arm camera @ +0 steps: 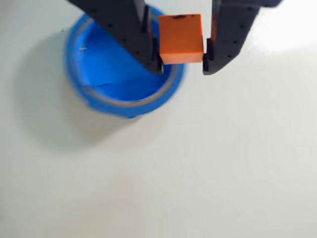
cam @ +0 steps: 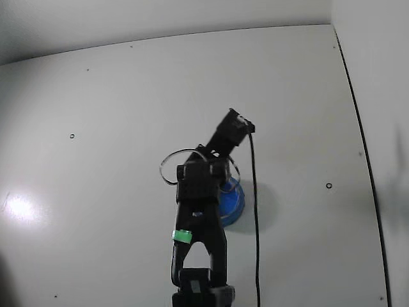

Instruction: Grasp a block and put it in the bin.

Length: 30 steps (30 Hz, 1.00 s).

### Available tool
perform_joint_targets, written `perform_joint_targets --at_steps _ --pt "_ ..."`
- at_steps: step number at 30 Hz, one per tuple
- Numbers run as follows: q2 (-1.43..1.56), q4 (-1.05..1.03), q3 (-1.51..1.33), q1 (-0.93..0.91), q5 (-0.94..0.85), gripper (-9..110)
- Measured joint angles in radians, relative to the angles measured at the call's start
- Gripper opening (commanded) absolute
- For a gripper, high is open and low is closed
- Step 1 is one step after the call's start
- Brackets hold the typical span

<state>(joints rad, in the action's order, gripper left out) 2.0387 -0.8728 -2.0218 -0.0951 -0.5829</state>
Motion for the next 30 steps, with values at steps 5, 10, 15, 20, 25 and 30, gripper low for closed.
perform_joint_targets --at_steps 5,10,15,20,25,30 --pt "0.048 0.006 -0.124 -0.040 -0.034 0" --pt "0.060 0.130 -0.219 -0.054 -0.035 0" --pt "0.060 0.219 -0.302 -0.063 -0.035 1" --pt "0.060 0.255 -0.339 -0.063 -0.035 13" --pt "0.060 0.259 -0.342 -0.064 -0.048 25" --pt "0.077 0.259 -0.344 -0.064 -0.034 12"
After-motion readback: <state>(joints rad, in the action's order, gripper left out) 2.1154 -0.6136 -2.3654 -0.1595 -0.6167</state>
